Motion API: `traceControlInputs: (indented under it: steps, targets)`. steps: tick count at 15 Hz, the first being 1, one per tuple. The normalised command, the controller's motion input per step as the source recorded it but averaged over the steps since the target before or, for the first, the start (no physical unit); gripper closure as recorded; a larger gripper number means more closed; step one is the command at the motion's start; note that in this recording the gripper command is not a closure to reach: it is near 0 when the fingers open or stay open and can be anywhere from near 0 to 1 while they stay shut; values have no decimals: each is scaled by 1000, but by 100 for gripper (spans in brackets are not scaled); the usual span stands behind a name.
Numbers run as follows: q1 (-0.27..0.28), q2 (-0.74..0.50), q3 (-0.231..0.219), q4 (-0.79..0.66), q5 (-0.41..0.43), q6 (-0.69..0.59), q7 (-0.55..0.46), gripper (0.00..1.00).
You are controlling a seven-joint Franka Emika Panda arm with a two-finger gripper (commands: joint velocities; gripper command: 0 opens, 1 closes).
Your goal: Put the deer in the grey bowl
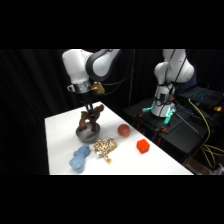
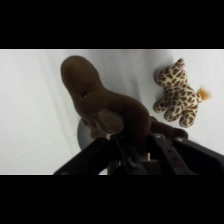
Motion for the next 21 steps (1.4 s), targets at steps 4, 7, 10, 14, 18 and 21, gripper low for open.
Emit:
traceControlInputs:
  steps: [4,7,10,14,18,21]
  targets:
    - [-48,302,38,379,108,-83,-121,57]
    - [-59,146,21,302,93,-111,-79,0]
    - [-61,59,7,267,83,-156,-67,0]
    - [-38,49,-5,270,63,-259,-39,0]
    - [-30,-53,-9,166,58,-273,-51,0]
    - [-34,-258,-35,177,25,-416,-62,0]
